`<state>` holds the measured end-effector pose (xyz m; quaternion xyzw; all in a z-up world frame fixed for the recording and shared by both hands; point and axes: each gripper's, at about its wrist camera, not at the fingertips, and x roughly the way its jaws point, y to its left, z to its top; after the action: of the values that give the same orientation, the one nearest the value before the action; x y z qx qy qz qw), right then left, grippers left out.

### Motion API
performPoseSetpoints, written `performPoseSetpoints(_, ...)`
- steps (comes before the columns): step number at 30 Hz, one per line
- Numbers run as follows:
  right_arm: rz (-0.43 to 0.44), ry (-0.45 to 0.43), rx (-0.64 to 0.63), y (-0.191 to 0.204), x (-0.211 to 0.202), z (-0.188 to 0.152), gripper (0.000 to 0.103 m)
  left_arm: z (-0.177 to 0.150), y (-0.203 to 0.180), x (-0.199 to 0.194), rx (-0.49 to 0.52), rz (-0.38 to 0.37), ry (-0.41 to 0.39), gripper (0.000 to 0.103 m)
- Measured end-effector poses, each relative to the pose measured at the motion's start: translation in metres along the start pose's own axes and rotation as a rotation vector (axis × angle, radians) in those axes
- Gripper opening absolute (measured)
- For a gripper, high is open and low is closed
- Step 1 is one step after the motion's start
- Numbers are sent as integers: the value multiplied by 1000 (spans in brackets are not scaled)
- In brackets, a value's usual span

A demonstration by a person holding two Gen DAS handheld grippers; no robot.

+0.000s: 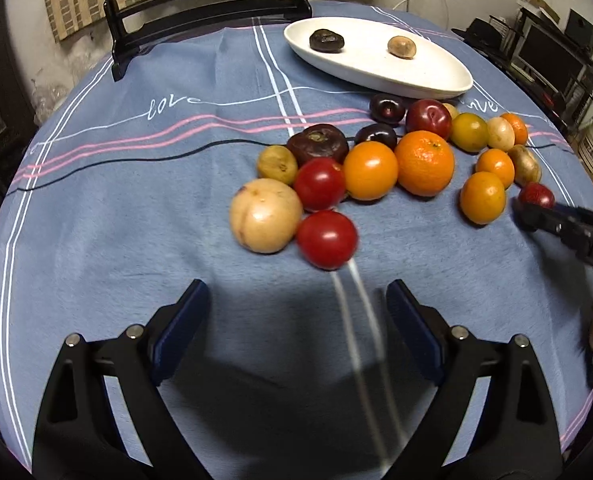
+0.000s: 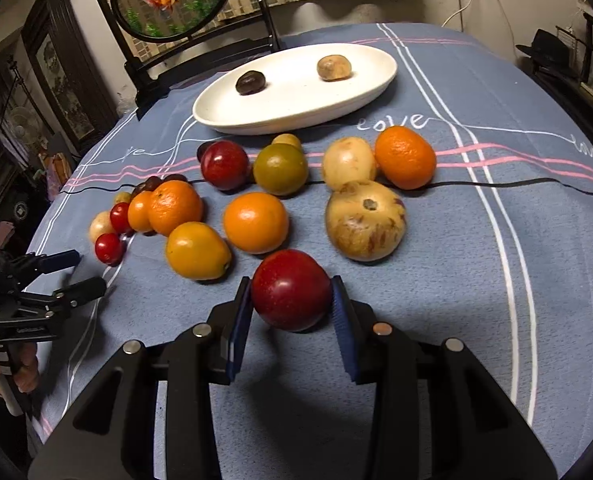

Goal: Organize fruits
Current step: 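Grasp the red tomato with the left tool while the right tool grasps a red plum, then carry both red fruits to the plate and open both tools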

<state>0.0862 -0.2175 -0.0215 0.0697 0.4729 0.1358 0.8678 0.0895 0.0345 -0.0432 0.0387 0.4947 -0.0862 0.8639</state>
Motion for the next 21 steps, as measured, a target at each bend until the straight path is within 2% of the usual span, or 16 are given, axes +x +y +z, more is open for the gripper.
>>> performPoseSetpoints(3,14,-2,5,-2,-1,0,39,5,-1,4,-61,8,14,90)
performPoseSetpoints(6,17,-16,-2,-2,-4,-1,39,10,-1,10,-127,28,37,75)
performPoseSetpoints(14,30,-23,-44,6,-7,-4,39,22,-5,14,-281,92,50,69)
performPoseSetpoints(16,28,-23,-48,6,-7,-4,39,24,-5,13,-313,113,47,57)
performPoseSetpoints(20,30,-28,-50,6,-8,-5,39,25,-1,11,-372,78,28,41)
performPoseSetpoints(21,31,-29,-51,6,-9,-5,39,24,-1,10,-380,59,29,33)
